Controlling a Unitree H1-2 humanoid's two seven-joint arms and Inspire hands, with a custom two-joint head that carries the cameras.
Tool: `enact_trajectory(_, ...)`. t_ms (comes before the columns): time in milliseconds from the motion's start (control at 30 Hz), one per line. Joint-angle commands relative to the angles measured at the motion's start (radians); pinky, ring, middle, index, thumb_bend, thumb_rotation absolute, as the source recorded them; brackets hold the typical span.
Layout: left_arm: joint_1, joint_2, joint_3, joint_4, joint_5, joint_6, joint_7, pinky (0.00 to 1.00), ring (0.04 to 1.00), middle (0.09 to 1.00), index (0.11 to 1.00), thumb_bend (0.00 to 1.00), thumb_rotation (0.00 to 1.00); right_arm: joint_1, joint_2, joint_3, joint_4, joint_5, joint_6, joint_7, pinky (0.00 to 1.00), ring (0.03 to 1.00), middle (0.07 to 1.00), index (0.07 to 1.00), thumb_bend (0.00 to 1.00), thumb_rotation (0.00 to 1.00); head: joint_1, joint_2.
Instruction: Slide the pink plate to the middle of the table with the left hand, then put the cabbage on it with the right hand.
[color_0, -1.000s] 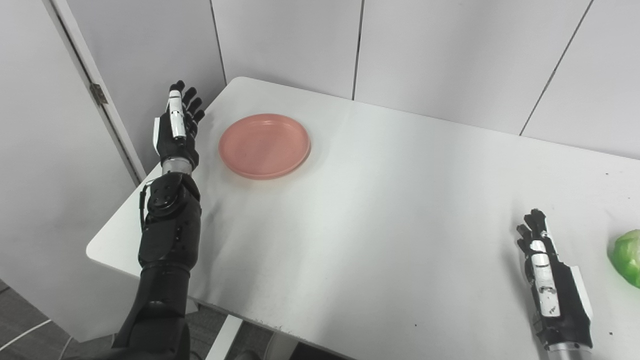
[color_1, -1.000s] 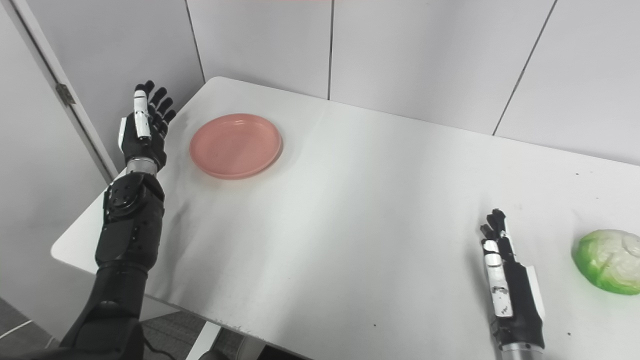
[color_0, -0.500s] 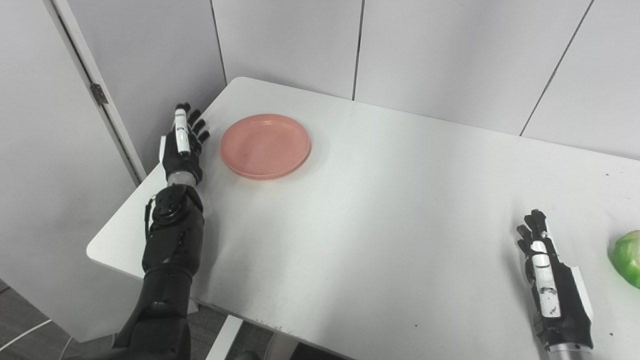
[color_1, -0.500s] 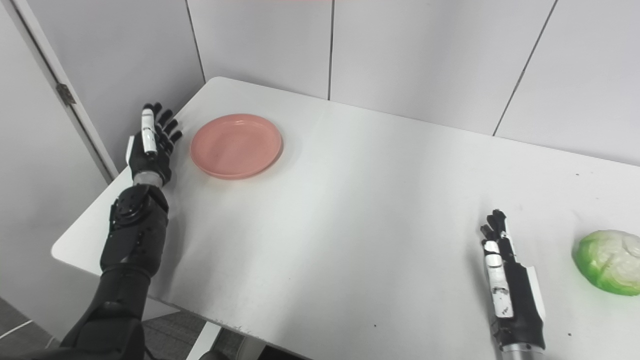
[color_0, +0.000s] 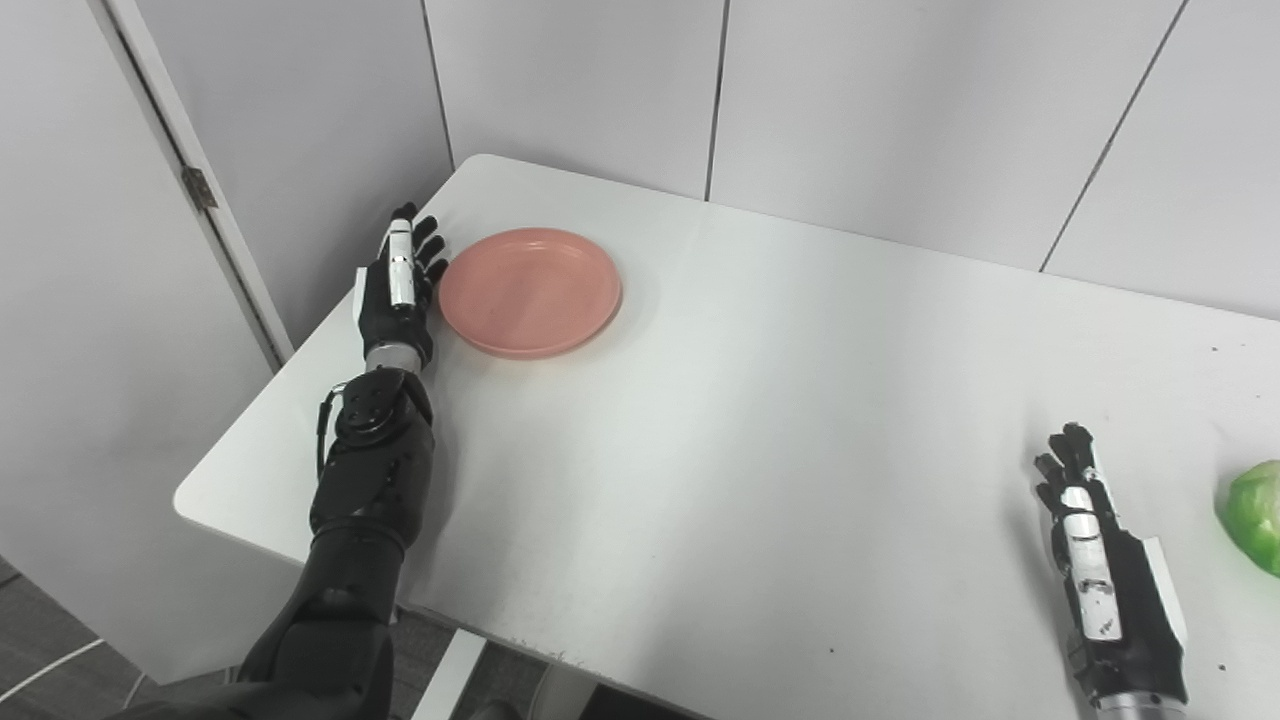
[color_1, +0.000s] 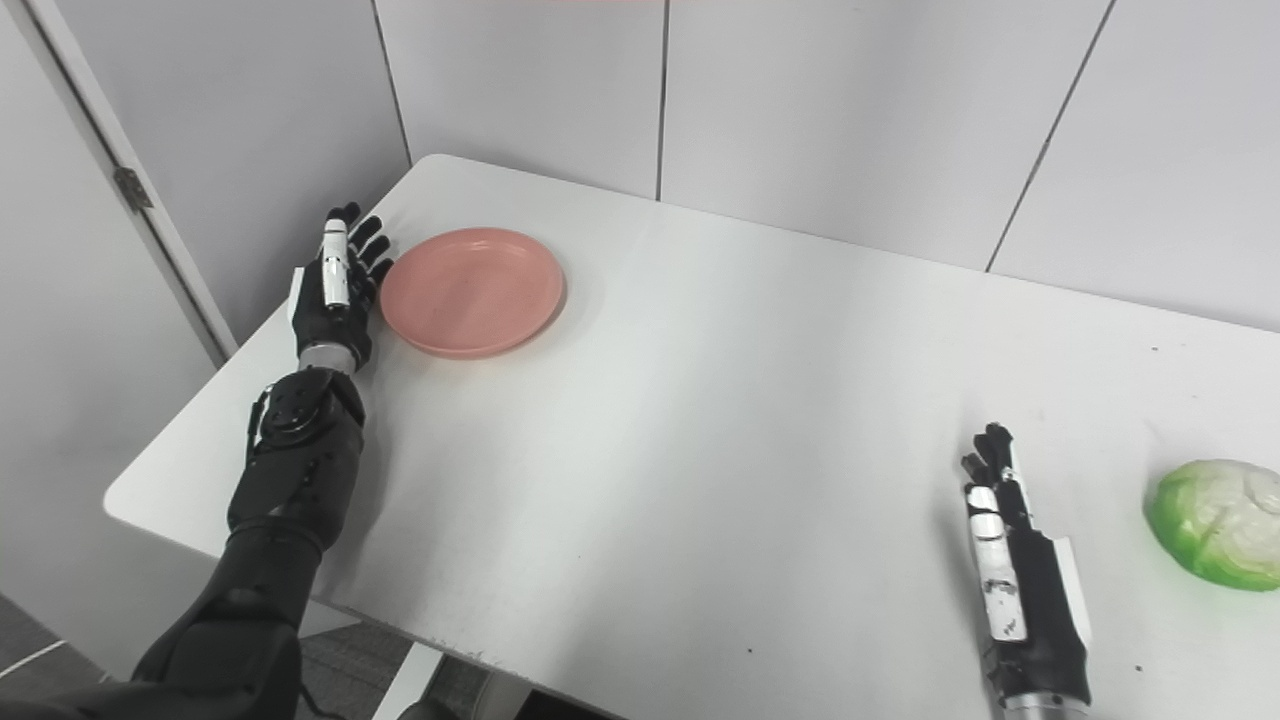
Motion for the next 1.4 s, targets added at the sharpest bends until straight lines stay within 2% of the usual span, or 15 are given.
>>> enact_trajectory(0, -0.022, -0.009, -0.016, 0.013, -0.003, 0.007, -0.028, 0.90, 0.907, 0.910, 0.898, 0.41, 1.00, 0.005, 0.001, -0.004, 0.008, 0.005, -0.016, -0.002, 1.00, 0.975, 0.986, 1.000, 0.23, 1.00, 0.001, 0.000)
enact_trajectory(367, 0.007, -0.068, -0.100, -0.042, 0.009, 0.044, -0.095, 0.89, 0.891, 0.897, 0.890, 0.42, 1.00, 0.004, 0.002, 0.003, 0.010, 0.002, -0.019, 0.001, 1.00, 0.976, 0.988, 1.000, 0.24, 1.00, -0.021, 0.008)
enact_trajectory(633, 0.045, -0.122, -0.163, -0.196, 0.041, 0.145, -0.079, 0.87, 0.873, 0.877, 0.872, 0.42, 1.00, 0.008, 0.007, 0.007, 0.008, -0.006, -0.014, -0.004, 1.00, 0.969, 0.984, 0.999, 0.24, 1.00, -0.045, 0.016)
enact_trajectory(1000, 0.086, -0.174, -0.261, -0.351, 0.081, 0.247, -0.113, 0.86, 0.856, 0.863, 0.859, 0.44, 1.00, 0.009, 0.020, 0.021, 0.009, -0.044, -0.017, -0.019, 0.97, 0.955, 0.970, 0.990, 0.29, 1.00, -0.127, 0.034)
enact_trajectory(1200, 0.105, -0.193, -0.308, -0.414, 0.088, 0.274, -0.138, 0.88, 0.881, 0.886, 0.877, 0.42, 1.00, 0.010, 0.032, 0.025, 0.015, -0.063, -0.019, -0.025, 0.96, 0.949, 0.964, 0.984, 0.30, 1.00, -0.172, 0.039)
enact_trajectory(1367, 0.124, -0.220, -0.338, -0.466, 0.098, 0.305, -0.141, 0.86, 0.865, 0.875, 0.866, 0.43, 1.00, 0.008, 0.043, 0.027, 0.022, -0.079, -0.019, -0.032, 0.95, 0.943, 0.962, 0.983, 0.31, 1.00, -0.201, 0.043)
